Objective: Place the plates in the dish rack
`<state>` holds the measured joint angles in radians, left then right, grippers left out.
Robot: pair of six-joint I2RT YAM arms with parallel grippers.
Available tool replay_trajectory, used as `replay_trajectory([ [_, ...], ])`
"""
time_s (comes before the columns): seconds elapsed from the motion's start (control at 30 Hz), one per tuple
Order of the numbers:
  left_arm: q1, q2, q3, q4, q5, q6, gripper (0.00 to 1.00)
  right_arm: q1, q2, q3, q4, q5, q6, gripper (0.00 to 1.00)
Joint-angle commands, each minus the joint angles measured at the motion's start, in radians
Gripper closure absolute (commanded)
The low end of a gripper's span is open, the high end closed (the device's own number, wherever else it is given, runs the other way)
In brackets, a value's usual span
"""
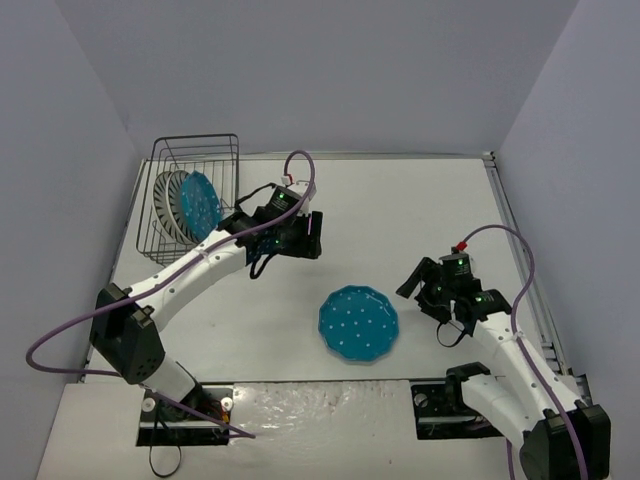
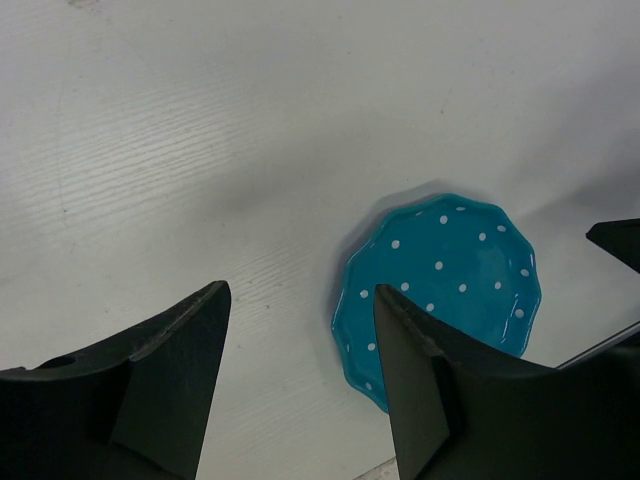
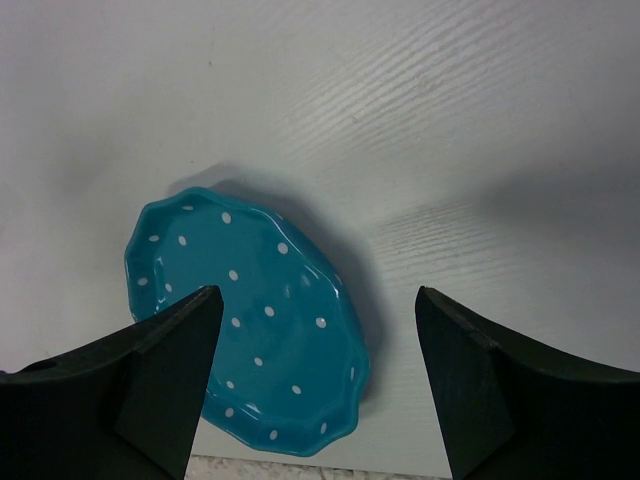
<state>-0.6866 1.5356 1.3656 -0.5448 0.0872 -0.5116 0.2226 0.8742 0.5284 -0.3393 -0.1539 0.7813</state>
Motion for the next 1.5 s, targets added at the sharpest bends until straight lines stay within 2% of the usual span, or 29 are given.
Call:
replay_trajectory([
  [0.0, -0.016, -0.009, -0.009, 0.124, 0.028, -0.042, 0.45, 0.026, -0.013, -0.044, 0.019, -0.031, 0.031, 0.26],
  [0.5, -0.028, 0.008, -0.065, 0.183, 0.039, -0.061, 0.44, 0.096, -0.047, -0.191, 0.039, -0.026, 0.012, 0.41],
  [1.03, -0.040, 0.020, -0.063, 0.178, 0.025, -0.062, 0.45, 0.138, 0.064, -0.216, 0.222, -0.003, 0.024, 0.42],
  [1.33, -0.042, 0.021, -0.068, 0.180, 0.025, -0.065, 0.45, 0.194, 0.058, -0.256, 0.252, 0.022, 0.061, 0.59],
  [1.47, -0.044, 0.024, -0.071, 0.181, 0.026, -0.068, 0.45, 0.207, 0.044, -0.279, 0.255, 0.022, 0.073, 0.60],
])
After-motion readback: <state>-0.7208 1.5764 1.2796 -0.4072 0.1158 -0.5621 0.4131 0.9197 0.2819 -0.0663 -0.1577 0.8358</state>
